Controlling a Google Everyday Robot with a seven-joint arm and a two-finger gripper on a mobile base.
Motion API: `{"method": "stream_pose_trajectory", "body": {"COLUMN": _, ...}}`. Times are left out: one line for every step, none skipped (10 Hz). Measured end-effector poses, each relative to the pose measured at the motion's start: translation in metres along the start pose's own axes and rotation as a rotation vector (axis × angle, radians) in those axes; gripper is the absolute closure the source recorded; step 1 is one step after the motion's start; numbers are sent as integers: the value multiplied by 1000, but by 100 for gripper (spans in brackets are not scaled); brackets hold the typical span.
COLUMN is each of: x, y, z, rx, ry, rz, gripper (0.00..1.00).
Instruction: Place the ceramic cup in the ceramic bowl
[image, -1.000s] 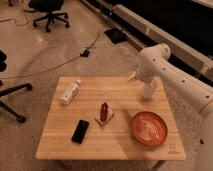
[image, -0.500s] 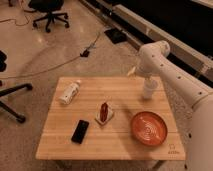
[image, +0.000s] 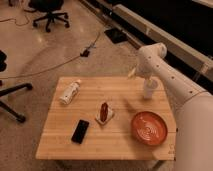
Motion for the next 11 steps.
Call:
{"method": "stream_pose_trajectory", "body": {"x": 3, "y": 6, "z": 4, "rx": -17, "ry": 3, "rz": 4, "gripper": 20}}
{"method": "stream_pose_trajectory", "body": {"x": 4, "y": 14, "z": 10, "rx": -31, "ry": 1, "rz": 14, "gripper": 20}}
{"method": "stream_pose_trajectory", "body": {"x": 5, "y": 25, "z": 19, "rx": -35, "ry": -26, "rz": 24, "gripper": 20}}
{"method": "stream_pose_trajectory", "body": {"x": 3, "y": 31, "z": 27, "rx": -32, "ry": -62, "rz": 33, "gripper": 20}}
{"method": "stream_pose_trajectory", "body": {"x": 1, "y": 35, "z": 36, "rx": -28, "ry": -110, "rz": 41, "gripper": 20}}
{"method": "stream_pose_trajectory", "body": {"x": 0, "y": 37, "z": 41, "rx": -28, "ry": -143, "rz": 39, "gripper": 26}}
{"method": "stream_pose_trajectory", "body": {"x": 0, "y": 34, "z": 40, "rx": -34, "ry": -134, "rz": 35, "gripper": 35}}
{"method": "stream_pose_trajectory", "body": {"x": 1, "y": 29, "z": 34, "rx": -35, "ry": -81, "rz": 32, "gripper": 47}}
{"method": "stream_pose_trajectory", "body": {"x": 1, "y": 31, "z": 31, "rx": -37, "ry": -41, "rz": 37, "gripper": 60}}
{"method": "stream_pose_trajectory", "body": {"x": 1, "y": 32, "z": 31, "rx": -35, "ry": -54, "rz": 40, "gripper": 70}}
{"method": "stream_pose_trajectory", "body": {"x": 0, "y": 31, "z": 32, "rx": -34, "ry": -93, "rz": 35, "gripper": 80}}
